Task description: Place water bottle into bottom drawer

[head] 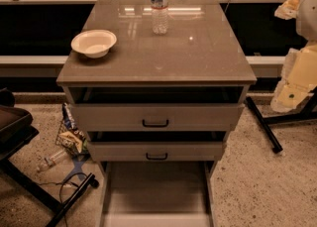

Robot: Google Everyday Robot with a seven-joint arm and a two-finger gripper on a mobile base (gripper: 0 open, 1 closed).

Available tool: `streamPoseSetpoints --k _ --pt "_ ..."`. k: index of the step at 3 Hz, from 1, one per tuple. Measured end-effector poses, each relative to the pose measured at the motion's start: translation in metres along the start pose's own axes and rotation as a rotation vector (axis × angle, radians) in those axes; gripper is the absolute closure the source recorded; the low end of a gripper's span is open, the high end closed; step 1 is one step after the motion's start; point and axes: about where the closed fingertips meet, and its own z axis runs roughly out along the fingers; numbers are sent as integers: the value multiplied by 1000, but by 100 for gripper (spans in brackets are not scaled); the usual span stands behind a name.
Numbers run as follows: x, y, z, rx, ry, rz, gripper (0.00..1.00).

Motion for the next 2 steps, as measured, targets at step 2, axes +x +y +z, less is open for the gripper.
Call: streamPoseSetpoints --k 2 --pt "-4 -17 7 44 -37 -8 0"
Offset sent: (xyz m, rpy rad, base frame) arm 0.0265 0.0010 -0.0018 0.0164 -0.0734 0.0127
